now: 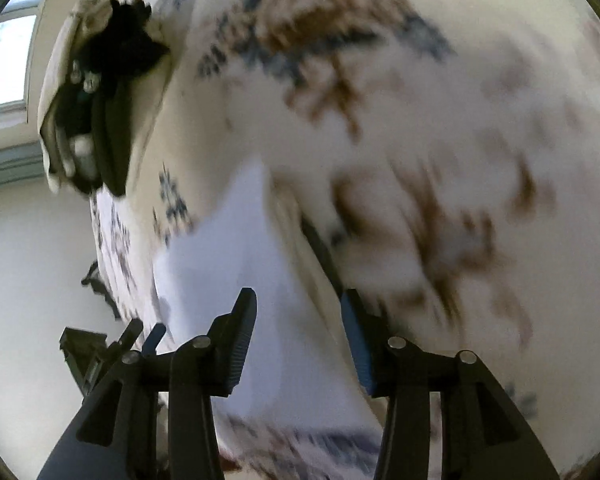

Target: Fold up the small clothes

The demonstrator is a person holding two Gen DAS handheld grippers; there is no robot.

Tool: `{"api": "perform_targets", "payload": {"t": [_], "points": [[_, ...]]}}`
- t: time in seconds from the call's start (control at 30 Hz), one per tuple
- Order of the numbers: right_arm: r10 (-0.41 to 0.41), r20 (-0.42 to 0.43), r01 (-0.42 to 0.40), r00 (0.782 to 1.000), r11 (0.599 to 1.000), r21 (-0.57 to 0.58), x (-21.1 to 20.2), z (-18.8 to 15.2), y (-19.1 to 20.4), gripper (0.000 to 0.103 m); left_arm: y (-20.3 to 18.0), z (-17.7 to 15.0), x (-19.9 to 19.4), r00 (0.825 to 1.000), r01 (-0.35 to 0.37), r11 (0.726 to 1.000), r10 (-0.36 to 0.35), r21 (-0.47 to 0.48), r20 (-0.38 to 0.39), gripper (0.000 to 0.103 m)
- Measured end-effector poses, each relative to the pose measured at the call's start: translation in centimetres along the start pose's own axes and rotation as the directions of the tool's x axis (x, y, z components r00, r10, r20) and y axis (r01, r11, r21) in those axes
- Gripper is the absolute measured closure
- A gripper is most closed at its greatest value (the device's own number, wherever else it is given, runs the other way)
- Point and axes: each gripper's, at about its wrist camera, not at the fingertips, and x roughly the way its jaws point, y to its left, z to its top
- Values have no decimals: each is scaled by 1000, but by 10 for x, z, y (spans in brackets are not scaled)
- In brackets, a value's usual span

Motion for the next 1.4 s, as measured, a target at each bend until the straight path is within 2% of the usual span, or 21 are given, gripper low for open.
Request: {"api": "perform_targets", "payload": {"t": [0.2,0.33,0.37,0.4,0.47,0.5,0.53,0.63,0.8,0.9,0.97,1.0,1.03,1.07,1.1,1.2,1.23,1.27,1.3,1.33,1.4], "points": [[-24,-98,24,995,1000,-1,13,-56,-32,57,18,-61,9,996,-29,999,27,-17,-79,53],[-19,-122,21,992,1000,17,24,-79,-46,57,21,-83,13,996,-54,999,53,-8,-69,58],[-20,-119,22,993,1000,19,25,-83,-48,57,22,-86,13,997,-46,999,45,-15,-70,74],[-18,-114,20,993,1000,18,25,-85,-50,57,24,-88,14,997,-36,999,34,-28,-74,83],[-9,-95,11,995,1000,18,25,-90,-50,67,25,-90,11,997,-41,999,39,-29,-72,86],[-19,-78,20,997,1000,11,23,-93,-50,86,25,-90,8,997,-47,999,46,-20,-69,89],[-29,-71,29,997,1000,4,22,-95,-51,93,26,-91,6,996,-56,998,54,-16,-67,90],[-55,-39,55,998,998,7,16,-96,-55,100,33,-90,3,994,-89,996,88,-9,-70,90],[-73,-9,73,997,997,36,1,-88,-70,102,53,-90,-11,989,-138,990,135,-40,-58,90],[-21,-40,22,999,999,28,-3,-86,-72,102,63,-89,-19,996,-77,991,72,-112,-44,87],[6,-55,-4,998,1000,20,-3,-85,-72,98,66,-88,-20,999,-45,990,40,-136,-37,61],[21,-69,-20,997,1000,14,-2,-84,-70,86,67,-87,-19,1000,-18,989,14,-144,-26,55],[26,-71,-26,997,1000,7,-1,-84,-69,66,65,-87,-16,1000,-3,989,0,-149,-17,52],[28,-72,-28,997,1000,0,2,-81,-66,59,62,-86,-11,1000,12,988,-16,-152,-22,52],[28,-79,-28,997,1000,-3,6,-81,-65,55,60,-85,-6,999,17,988,-22,-153,-32,52],[36,-113,-39,993,999,-25,22,-79,-58,55,46,-85,3,999,36,990,-40,-137,-26,54],[32,-108,-36,994,999,-38,24,-80,-56,58,41,-86,7,999,25,992,-29,-122,-32,59],[24,-90,-28,996,998,-50,23,-81,-54,65,37,-87,9,999,21,994,-25,-109,-34,84],[22,-75,-27,997,998,-59,23,-82,-52,95,33,-87,11,999,5,995,-9,-96,-41,96],[15,-68,-20,998,998,-67,22,-84,-50,99,30,-87,12,999,-7,996,3,-83,-43,97],[8,-51,-12,999,997,-80,19,-86,-45,99,26,-88,11,999,-14,998,11,-69,-37,97]]}}
